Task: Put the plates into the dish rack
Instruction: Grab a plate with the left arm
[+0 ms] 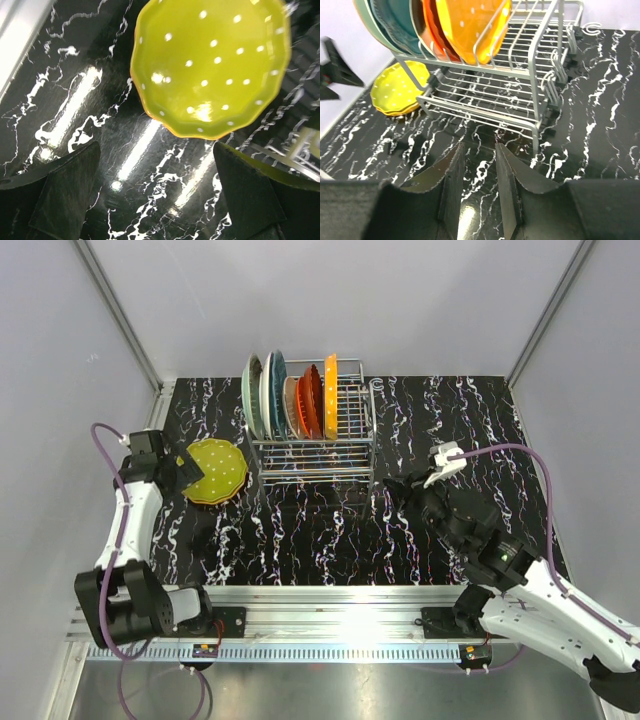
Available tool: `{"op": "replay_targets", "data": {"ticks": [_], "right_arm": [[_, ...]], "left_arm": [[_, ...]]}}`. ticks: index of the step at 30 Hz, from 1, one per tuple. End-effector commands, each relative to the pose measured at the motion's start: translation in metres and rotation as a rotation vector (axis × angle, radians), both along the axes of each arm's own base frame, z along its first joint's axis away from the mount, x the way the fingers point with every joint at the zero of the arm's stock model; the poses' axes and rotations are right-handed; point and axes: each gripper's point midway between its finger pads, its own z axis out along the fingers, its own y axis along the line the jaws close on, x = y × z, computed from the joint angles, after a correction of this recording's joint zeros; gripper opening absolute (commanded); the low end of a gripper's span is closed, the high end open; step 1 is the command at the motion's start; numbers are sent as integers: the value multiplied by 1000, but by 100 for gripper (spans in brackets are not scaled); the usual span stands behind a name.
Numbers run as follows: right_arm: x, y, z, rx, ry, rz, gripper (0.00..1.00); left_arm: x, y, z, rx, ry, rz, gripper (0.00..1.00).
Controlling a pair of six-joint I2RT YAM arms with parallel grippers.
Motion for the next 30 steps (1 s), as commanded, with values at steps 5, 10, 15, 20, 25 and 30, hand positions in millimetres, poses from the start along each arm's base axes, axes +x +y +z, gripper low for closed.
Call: {"op": "replay_targets", "data": {"ticks": [5, 10, 15, 20, 25, 30], "right_arm": [[-8, 7, 21, 90, -48, 55, 37], [-12, 6, 28, 117, -65, 69, 37], [-15, 4, 31, 127, -75, 74, 36], [-16, 2, 33, 137, -82, 69, 36], [-15, 3, 31, 134, -79, 69, 35], [-13, 7, 27, 119, -67, 75, 35]], "left_arm": [[15, 10, -14, 15, 77, 26, 91], [23, 14, -20, 7, 93, 55, 80], [38, 12, -26, -30, 101, 64, 66], [41, 16, -40, -23, 134, 72, 62], [44, 20, -53, -40, 163, 77, 58], [47, 28, -60, -48, 190, 95, 48]]}}
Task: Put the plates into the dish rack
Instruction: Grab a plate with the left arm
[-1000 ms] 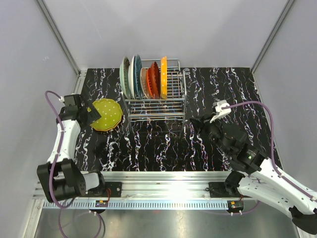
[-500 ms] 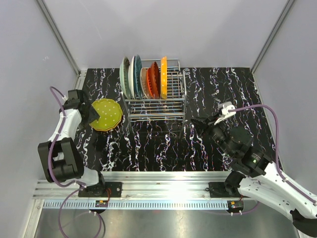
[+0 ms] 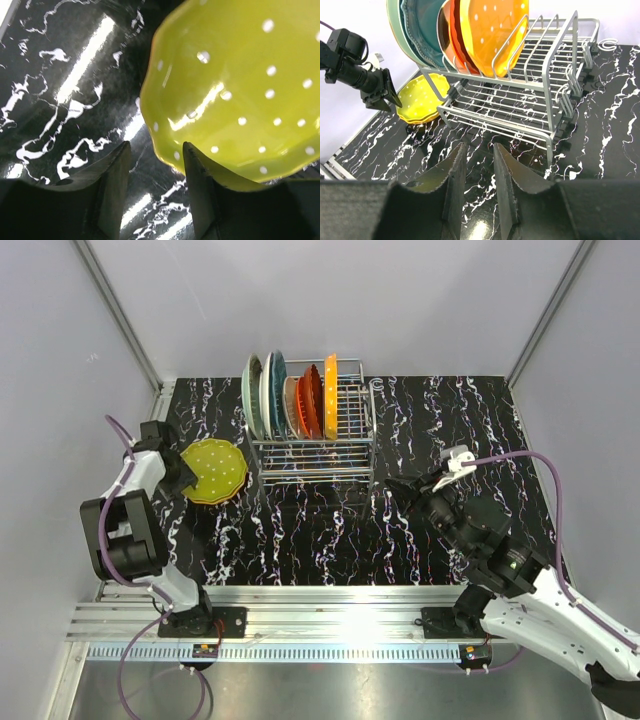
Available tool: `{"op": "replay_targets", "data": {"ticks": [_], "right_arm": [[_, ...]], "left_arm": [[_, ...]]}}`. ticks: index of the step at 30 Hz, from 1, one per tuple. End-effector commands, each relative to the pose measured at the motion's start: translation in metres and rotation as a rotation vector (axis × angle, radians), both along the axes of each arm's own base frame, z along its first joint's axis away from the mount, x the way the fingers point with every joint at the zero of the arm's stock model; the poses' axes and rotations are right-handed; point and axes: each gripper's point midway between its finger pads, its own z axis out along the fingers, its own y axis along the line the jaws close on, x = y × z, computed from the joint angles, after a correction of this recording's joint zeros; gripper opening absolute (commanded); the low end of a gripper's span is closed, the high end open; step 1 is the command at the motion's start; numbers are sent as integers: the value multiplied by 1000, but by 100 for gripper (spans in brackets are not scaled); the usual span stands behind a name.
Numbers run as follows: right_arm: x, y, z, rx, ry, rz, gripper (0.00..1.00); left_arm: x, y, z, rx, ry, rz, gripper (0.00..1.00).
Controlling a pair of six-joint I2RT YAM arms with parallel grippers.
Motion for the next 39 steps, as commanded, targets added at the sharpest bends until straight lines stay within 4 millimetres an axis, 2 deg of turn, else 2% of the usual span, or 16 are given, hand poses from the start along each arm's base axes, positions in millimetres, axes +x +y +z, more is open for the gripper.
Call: {"op": "replay_targets", "data": {"ticks": [1, 4, 10, 17, 19, 23, 27, 32, 36, 39], "right_arm": [[0, 6, 8, 32, -13, 18, 35], [0, 5, 8, 35, -16, 17, 35], [0, 3, 9, 35, -18, 8, 34], [1, 2, 7, 29, -16, 1, 34], [1, 2, 8, 31, -17, 1, 34], [1, 1, 7, 31, -16, -5, 34], [0, 0, 8, 31, -17, -5, 34], [-2, -3, 11, 34, -22, -6, 34], [-3, -6, 14, 31, -22, -11, 38], [-10, 1, 20, 33, -46, 50, 39]], "left_arm": [[20, 13, 10, 20, -54, 22, 47], [19, 16, 2, 29, -36, 29, 47], [19, 25, -8, 41, -7, 35, 36], [16, 27, -15, 42, 13, 36, 21], [15, 27, -13, 49, 10, 34, 16], [12, 27, -8, 52, 1, 39, 12], [9, 29, 3, 70, -13, 49, 0], [1, 29, 21, 94, -50, 61, 0], [-4, 29, 35, 111, -82, 70, 0], [-8, 26, 42, 105, -94, 66, 0]]}}
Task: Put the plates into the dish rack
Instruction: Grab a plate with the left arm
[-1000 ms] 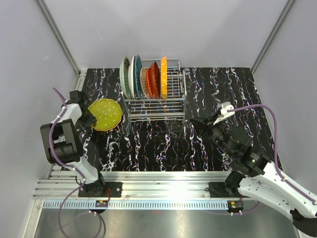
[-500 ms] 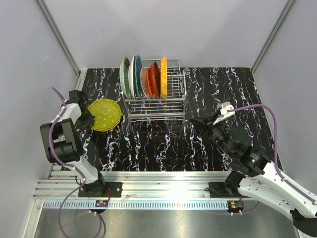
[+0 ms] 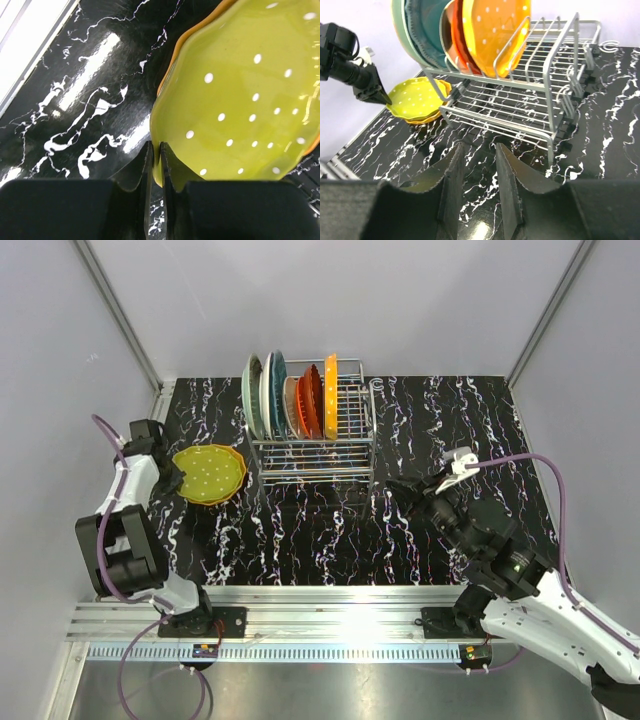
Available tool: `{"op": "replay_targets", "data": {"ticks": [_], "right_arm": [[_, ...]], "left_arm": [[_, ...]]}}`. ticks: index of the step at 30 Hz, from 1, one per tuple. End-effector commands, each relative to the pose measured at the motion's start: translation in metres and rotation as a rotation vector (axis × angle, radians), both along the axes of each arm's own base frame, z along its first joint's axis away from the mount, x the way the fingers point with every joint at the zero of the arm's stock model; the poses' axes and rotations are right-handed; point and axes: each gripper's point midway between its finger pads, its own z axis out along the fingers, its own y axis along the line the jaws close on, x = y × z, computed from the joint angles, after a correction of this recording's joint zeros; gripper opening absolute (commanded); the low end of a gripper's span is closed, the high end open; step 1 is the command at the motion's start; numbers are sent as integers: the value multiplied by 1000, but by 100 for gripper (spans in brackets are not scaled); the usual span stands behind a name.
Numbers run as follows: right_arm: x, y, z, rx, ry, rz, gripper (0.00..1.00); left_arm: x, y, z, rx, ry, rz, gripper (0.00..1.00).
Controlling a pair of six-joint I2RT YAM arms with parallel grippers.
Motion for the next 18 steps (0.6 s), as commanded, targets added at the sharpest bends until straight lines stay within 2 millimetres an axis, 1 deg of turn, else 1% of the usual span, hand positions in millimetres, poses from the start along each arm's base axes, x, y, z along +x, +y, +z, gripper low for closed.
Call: {"op": "replay_targets", "data": {"ticks": [1, 2, 4, 5, 6, 7, 8, 9, 10, 11, 13, 14, 15, 16, 17, 18], "right_arm": [[-10, 7, 19, 27, -48, 74, 39], [-18, 16, 20, 24, -59, 142, 39], [-27, 25, 27, 31, -94, 216, 39], [-36, 31, 29, 35, -107, 278, 40], [-43, 37, 34, 49, -131, 331, 40], [-49, 41, 36, 58, -143, 369, 41], [-61, 50, 29, 50, -136, 457, 43], [-67, 56, 42, 93, -185, 502, 45], [-73, 60, 42, 102, -192, 542, 46], [-82, 70, 37, 98, -181, 616, 47], [-90, 82, 32, 95, -181, 678, 50], [-90, 91, 25, 73, -166, 698, 51], [-101, 101, 22, 54, -188, 745, 52], [-107, 108, 18, 34, -194, 768, 53], [-103, 119, 7, -3, -178, 758, 53], [-118, 131, 7, -21, -211, 808, 54]], "left_arm": [[-2, 5, 22, 44, -54, 9, 0], [-4, 5, 23, 40, -55, 8, 0], [-8, 1, 29, 36, -70, -2, 0], [-11, 0, 28, 32, -70, -2, 0], [-13, -1, 33, 34, -86, -7, 0], [-14, -4, 33, 24, -93, -14, 0], [-17, -6, 34, 21, -98, -17, 0], [-18, -8, 34, 15, -102, -21, 0], [-20, -10, 34, 8, -105, -27, 0], [-21, -12, 35, 7, -110, -31, 0], [-23, -14, 35, 0, -112, -38, 0], [-24, -13, 36, 4, -117, -39, 0], [-24, -14, 36, 3, -120, -45, 0], [-25, -15, 36, 1, -122, -50, 0], [-26, -16, 37, 4, -135, -54, 0], [-26, -16, 38, 5, -139, -57, 0]]}}
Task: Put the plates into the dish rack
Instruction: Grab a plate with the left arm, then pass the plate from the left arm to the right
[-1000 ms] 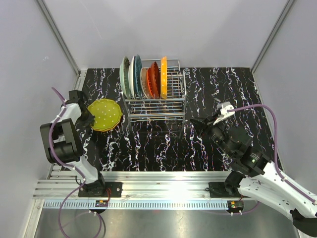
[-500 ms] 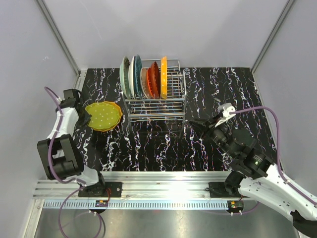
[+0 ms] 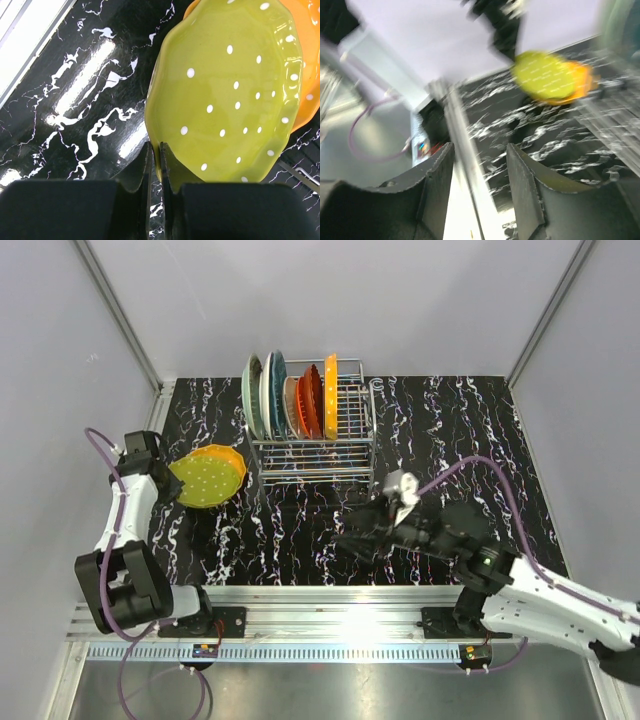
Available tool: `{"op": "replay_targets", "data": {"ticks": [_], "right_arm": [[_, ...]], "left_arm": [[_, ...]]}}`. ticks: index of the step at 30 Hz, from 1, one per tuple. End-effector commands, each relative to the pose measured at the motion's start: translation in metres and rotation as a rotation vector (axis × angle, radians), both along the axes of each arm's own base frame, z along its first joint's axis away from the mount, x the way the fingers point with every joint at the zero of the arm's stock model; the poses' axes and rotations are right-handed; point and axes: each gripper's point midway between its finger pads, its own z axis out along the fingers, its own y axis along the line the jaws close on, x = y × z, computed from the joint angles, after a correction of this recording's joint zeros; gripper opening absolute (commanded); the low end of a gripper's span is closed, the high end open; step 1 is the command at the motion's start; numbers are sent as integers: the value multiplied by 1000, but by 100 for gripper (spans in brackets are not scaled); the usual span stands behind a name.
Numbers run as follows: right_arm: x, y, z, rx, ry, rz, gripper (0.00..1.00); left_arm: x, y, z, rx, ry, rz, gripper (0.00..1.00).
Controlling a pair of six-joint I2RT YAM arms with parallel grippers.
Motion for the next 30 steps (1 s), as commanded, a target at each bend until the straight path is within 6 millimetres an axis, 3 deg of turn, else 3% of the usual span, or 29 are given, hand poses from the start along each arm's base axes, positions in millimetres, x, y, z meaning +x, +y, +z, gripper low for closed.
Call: {"op": "replay_targets", "data": {"ticks": [1, 4, 5, 8, 13, 20, 26, 30], "right_arm": [[-28, 34, -1, -21, -112, 126, 54], [-33, 67, -19, -87, -136, 142, 56], [-28, 82, -34, -132, -126, 132, 56], [-14, 111, -52, -187, -167, 104, 61], [10, 148, -52, -182, -266, 48, 66], [46, 215, -82, -264, -347, -4, 71], [78, 255, -121, -373, -437, -69, 79], [97, 270, -143, -443, -531, -108, 81]], "left_arm": [[5, -4, 16, 8, -79, -48, 0], [4, -6, 19, 12, -96, -52, 0], [3, -7, 21, 14, -101, -55, 0], [4, -9, 27, 15, -123, -64, 0], [4, -14, 35, 27, -153, -85, 0], [5, -19, 43, 23, -190, -102, 0], [5, -21, 48, 22, -208, -109, 0], [4, -23, 48, 21, -207, -116, 0]]}}
